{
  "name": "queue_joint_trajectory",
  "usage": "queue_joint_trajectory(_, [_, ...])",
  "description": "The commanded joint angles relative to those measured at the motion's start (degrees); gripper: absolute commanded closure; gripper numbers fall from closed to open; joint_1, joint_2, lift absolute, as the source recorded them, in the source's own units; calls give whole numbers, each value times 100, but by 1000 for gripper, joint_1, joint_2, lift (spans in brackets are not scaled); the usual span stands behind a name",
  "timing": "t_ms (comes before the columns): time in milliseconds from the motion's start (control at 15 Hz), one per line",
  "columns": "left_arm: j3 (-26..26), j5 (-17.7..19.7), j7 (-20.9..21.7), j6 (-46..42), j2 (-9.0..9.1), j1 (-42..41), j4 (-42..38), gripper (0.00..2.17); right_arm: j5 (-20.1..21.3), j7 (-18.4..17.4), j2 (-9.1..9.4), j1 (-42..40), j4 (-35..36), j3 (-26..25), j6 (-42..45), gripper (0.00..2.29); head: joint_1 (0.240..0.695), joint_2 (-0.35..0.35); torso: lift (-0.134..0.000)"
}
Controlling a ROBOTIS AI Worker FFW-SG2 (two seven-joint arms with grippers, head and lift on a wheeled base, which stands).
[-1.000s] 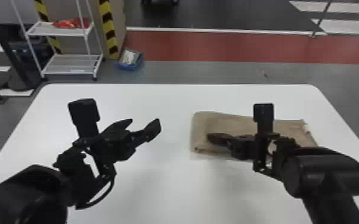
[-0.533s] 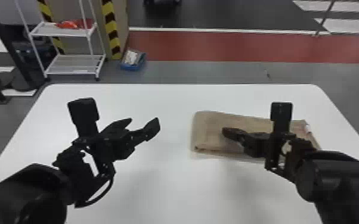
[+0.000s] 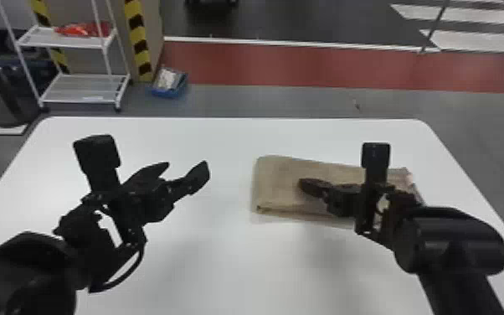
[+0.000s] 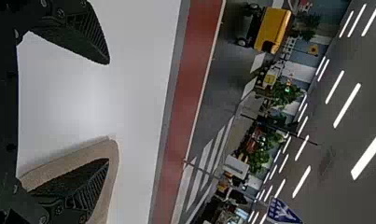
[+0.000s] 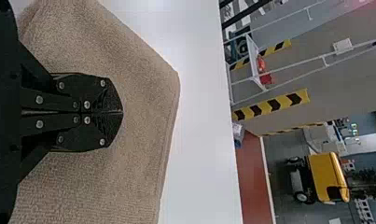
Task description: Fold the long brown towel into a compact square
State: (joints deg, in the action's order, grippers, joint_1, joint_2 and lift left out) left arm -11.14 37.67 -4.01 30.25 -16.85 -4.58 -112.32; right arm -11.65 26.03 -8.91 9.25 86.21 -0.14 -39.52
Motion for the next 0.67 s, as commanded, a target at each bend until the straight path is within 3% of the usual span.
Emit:
queue_joint_trajectory(0, [15,-5,-3,-58,-29,1,0,164,93,-1,47,68,-122,225,18,2071,695,-67,-120])
queue_joint_trajectory(200, [33,12,5,-76,-29,1,0,164,102,-54,153,138,-245,542,88,2067,695,-42,-120])
queue_joint_trajectory(600, [33,21,14,-94,-29,19,9,157,172,-230,645,165,-430,999,581,2067,695,36,-120])
